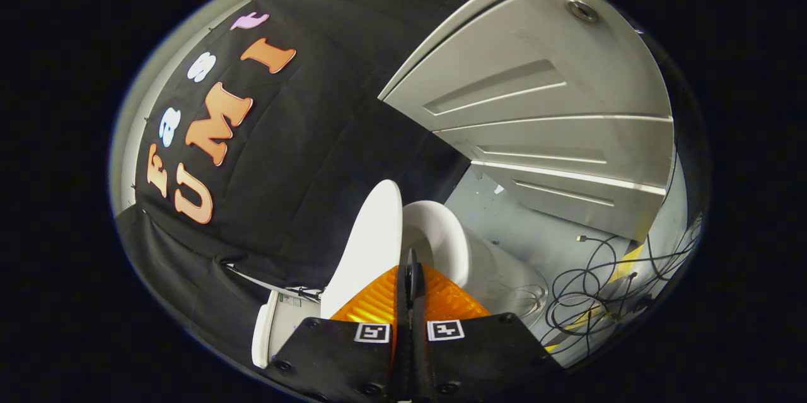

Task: Open the toilet lid.

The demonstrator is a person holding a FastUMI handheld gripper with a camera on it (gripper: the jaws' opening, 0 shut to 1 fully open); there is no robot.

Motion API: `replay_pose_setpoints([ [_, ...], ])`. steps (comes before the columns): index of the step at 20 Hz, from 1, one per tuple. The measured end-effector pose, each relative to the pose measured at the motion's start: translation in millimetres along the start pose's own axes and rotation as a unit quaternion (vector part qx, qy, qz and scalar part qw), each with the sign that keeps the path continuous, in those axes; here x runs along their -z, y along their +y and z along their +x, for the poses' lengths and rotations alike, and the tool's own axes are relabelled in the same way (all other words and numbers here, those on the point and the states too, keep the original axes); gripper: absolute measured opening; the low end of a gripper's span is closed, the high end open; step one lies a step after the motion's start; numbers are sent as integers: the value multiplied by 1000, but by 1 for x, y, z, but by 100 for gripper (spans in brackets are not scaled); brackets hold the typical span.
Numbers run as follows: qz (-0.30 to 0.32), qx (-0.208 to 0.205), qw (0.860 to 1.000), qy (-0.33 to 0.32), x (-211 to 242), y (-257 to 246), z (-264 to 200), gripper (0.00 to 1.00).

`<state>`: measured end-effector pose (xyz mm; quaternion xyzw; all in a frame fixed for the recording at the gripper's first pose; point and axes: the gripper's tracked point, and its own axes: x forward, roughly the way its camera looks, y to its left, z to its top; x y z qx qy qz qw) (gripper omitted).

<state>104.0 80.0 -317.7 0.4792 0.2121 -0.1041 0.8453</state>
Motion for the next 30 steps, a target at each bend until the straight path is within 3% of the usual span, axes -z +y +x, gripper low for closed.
replay_pose_setpoints([
  [7,-79,-10,997,-20,-13,42,-11,8],
  [14,-173,-37,983,-46,-24,104,-26,8],
  [22,-292,-85,950,-70,-14,202,-56,8],
  [25,-333,-82,936,-77,-7,219,-60,8],
  [30,-326,-88,938,-73,-3,231,-64,8],
])
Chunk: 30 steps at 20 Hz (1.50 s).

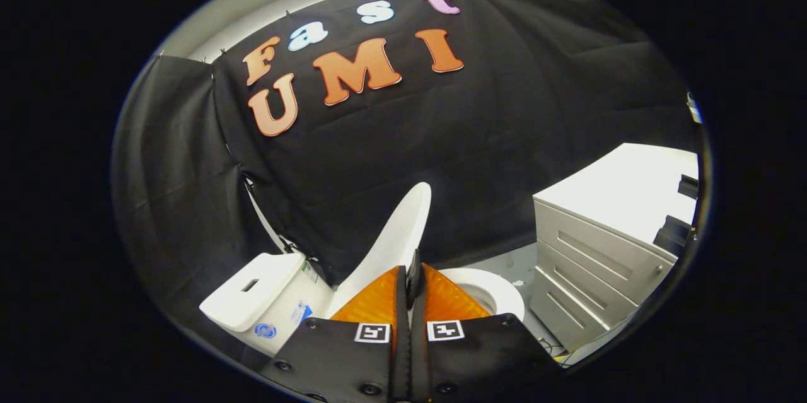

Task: Open the toilet lid.

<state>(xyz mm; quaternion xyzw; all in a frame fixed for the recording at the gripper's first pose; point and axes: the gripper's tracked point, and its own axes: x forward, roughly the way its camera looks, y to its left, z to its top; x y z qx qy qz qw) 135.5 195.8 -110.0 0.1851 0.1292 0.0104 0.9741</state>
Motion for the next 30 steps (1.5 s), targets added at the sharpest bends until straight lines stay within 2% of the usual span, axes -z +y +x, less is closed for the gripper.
replay_pose_setpoints([
  [13,-54,-58,997,-2,-24,74,-2,8],
  [20,-109,-109,988,-9,-33,138,-4,8],
  [30,-146,-153,977,-11,-31,209,-5,8],
])
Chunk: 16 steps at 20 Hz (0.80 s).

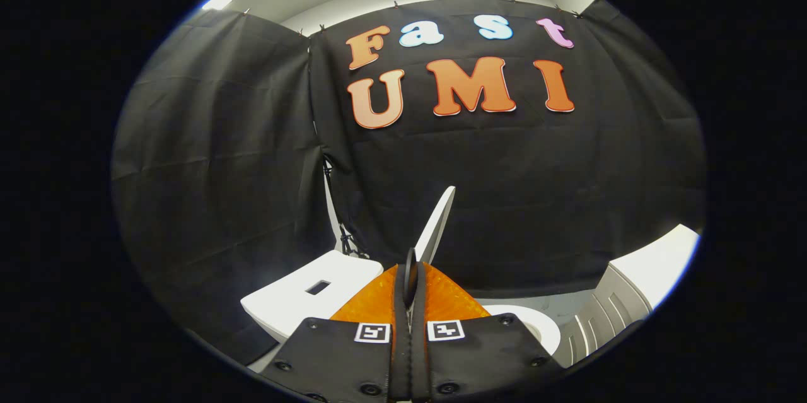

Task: Open the toilet lid.

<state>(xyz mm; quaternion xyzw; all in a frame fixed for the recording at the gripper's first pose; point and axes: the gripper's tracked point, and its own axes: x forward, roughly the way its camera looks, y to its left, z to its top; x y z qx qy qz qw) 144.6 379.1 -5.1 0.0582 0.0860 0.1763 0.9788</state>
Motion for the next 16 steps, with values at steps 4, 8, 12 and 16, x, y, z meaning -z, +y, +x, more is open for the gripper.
replay_pose_setpoints([
  [4,1,-33,999,0,-5,34,9,8],
  [8,-14,-48,999,1,-9,58,20,8],
  [12,-34,-49,998,-2,-8,81,27,8],
  [16,-42,-54,998,2,-6,108,37,8],
])
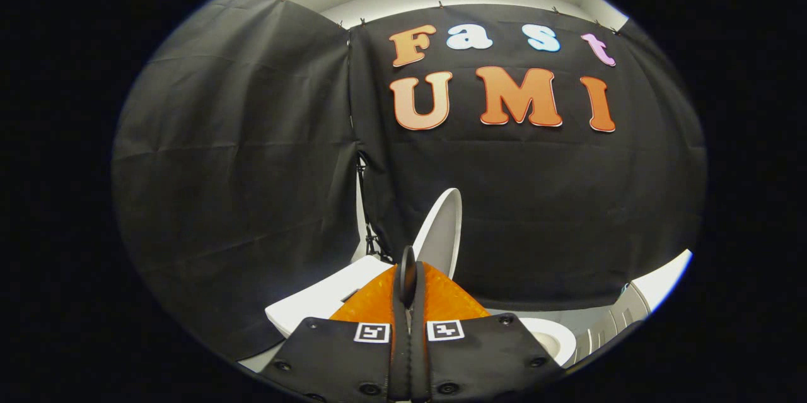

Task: Open the toilet lid.

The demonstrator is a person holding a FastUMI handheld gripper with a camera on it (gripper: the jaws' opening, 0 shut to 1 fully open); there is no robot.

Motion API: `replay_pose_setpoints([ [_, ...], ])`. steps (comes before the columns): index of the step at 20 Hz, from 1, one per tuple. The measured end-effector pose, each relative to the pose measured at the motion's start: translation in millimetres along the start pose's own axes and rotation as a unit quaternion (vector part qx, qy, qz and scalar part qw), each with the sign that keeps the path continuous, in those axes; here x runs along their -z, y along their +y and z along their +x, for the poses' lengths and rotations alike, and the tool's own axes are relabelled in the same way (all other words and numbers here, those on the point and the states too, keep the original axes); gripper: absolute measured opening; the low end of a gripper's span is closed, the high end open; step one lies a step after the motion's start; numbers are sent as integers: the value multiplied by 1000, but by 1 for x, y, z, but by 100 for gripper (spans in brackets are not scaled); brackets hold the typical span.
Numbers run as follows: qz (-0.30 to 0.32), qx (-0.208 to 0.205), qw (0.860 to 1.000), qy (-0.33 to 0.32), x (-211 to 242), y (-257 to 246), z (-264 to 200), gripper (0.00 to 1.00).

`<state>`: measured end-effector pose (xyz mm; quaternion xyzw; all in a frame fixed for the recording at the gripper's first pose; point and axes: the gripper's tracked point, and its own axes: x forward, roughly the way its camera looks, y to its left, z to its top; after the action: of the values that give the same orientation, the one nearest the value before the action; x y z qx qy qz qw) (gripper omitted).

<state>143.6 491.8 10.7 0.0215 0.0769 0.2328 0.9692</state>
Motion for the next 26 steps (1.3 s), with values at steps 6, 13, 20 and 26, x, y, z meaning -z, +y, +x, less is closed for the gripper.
replay_pose_setpoints([
  [6,-6,-31,999,6,-2,40,17,8],
  [13,-42,-45,998,12,7,80,31,8],
  [20,-58,-58,996,20,15,109,44,8],
  [26,-63,-68,995,28,17,113,42,20],
])
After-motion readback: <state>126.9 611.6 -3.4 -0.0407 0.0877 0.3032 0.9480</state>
